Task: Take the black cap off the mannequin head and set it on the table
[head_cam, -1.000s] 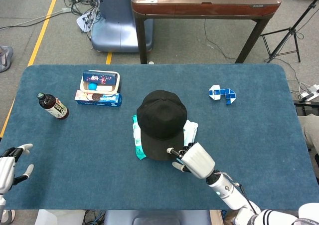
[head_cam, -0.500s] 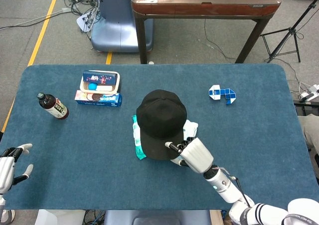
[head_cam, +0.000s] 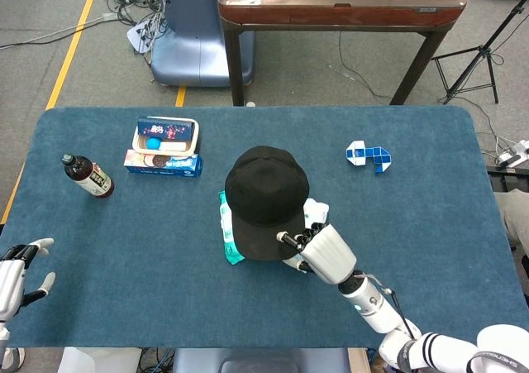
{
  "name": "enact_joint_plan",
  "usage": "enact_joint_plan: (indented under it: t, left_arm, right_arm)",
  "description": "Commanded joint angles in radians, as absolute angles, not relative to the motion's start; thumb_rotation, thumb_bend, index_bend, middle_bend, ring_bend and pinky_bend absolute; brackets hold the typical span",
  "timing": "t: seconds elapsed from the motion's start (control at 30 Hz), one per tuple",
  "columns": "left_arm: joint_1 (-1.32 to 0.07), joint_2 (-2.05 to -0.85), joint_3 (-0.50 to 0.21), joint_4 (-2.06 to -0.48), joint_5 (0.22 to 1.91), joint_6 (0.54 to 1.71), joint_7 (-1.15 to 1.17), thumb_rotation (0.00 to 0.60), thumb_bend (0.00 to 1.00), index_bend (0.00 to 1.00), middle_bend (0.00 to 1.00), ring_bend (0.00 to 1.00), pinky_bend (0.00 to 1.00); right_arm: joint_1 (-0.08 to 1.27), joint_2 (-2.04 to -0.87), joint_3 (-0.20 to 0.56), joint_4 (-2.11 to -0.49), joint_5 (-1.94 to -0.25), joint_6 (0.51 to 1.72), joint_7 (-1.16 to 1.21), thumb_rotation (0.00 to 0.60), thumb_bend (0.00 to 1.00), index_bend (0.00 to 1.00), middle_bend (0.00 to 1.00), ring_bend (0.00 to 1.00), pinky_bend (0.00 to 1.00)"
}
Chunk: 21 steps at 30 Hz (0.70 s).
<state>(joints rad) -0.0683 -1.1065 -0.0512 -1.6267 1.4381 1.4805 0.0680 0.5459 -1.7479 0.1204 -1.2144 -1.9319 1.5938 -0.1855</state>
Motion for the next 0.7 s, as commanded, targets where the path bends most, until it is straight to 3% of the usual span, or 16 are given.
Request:
enact_joint_plan:
  t: [0.03, 0.7]
  left_arm:
    - [-0.069, -1.107, -0.052, -1.627, 1.436, 1.479, 0.068, 0.6, 0.3, 0.27, 0.4, 0.29, 0.52]
    - [-0.069, -1.108, -0.052, -1.628, 1.435, 1.477, 0.073, 0.6, 0.3, 0.27, 0.4, 0.29, 0.52]
  right_arm:
    - [0.55, -1.737, 0.118, -1.236, -1.933, 1.594, -0.2, 0.6, 0.12, 0.5, 1.0, 0.97, 1.0]
    - [0.572, -1.672, 0.14, -1.408, -1.924, 1.562, -0.312, 0.6, 0.25, 0.55, 1.0, 0.98, 1.0]
